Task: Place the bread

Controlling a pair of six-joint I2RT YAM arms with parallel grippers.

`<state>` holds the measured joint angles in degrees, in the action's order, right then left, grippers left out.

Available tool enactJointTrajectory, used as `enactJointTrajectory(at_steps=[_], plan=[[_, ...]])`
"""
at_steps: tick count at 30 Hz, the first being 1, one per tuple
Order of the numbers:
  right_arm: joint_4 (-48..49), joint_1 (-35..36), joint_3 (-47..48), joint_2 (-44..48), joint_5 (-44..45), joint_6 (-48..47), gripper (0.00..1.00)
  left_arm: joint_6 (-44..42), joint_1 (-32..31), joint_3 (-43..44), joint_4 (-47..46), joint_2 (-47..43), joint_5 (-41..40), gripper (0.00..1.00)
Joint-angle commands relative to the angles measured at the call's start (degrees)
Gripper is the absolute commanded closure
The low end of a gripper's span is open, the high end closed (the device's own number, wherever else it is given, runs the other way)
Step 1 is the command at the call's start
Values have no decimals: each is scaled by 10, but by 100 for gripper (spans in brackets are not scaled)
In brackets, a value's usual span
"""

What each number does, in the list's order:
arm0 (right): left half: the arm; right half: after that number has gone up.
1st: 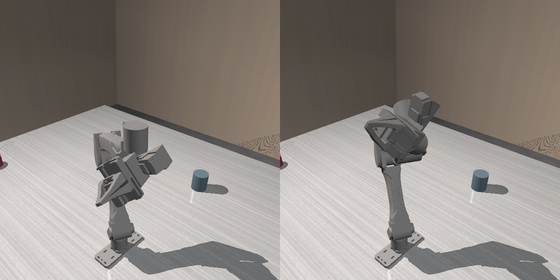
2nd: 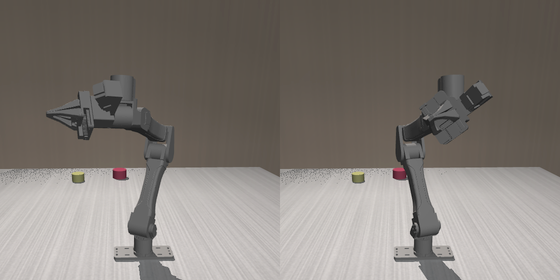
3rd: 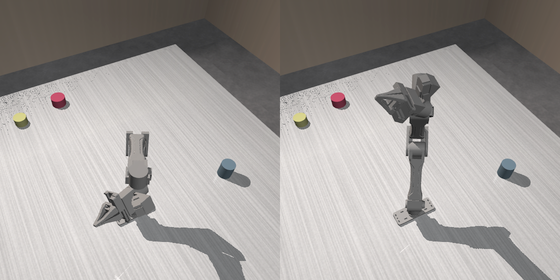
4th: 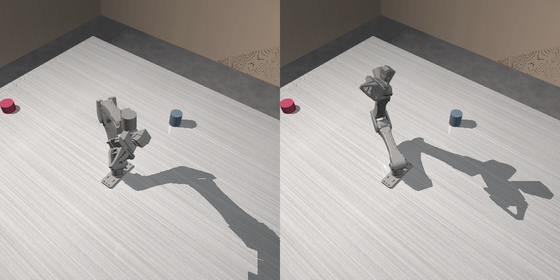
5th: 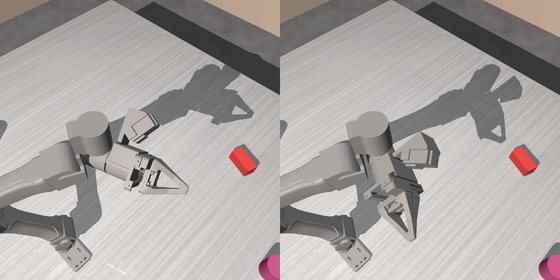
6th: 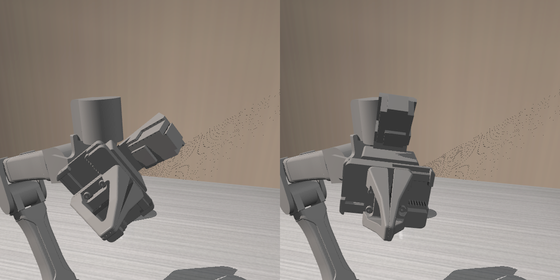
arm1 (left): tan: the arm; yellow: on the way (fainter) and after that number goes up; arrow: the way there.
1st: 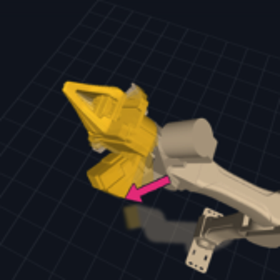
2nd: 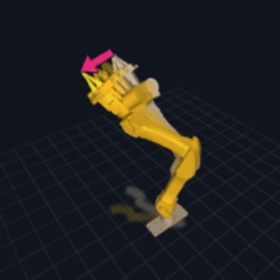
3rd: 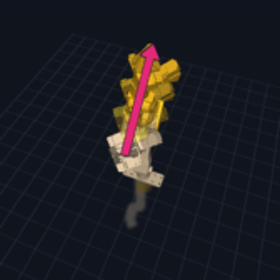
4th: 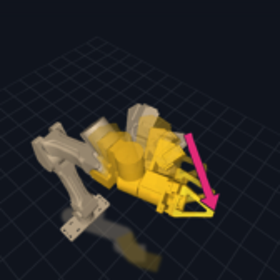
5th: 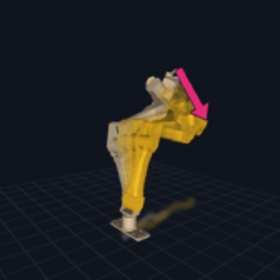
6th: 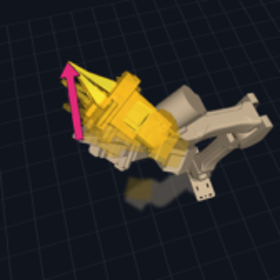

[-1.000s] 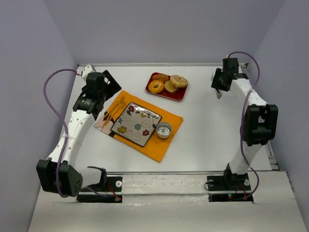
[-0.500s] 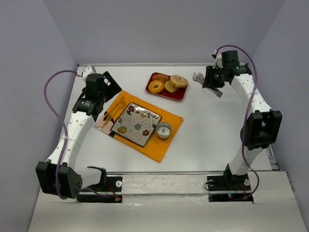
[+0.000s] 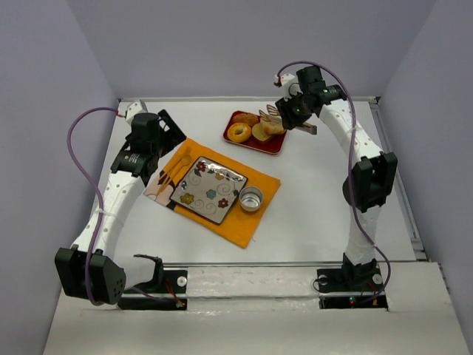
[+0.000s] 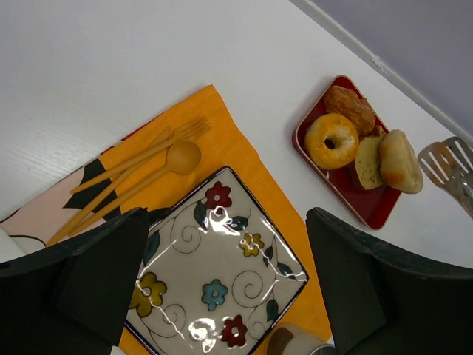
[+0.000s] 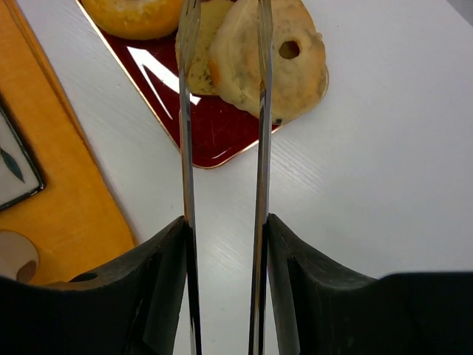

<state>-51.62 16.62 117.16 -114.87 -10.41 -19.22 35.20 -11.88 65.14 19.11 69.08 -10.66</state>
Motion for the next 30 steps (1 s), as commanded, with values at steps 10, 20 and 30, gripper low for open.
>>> enactJointTrajectory(at_steps=[10,20,30], plan=[[-54,17,102,-93,88,-42,43,-13,1,-7,-7,-16,-15,1],[-61,28,83,-91,46,-61,42,-15,1,-8,-15,-2,-4,1],[-53,33,77,-97,94,-47,37,-18,1,-9,-20,-1,-7,1]])
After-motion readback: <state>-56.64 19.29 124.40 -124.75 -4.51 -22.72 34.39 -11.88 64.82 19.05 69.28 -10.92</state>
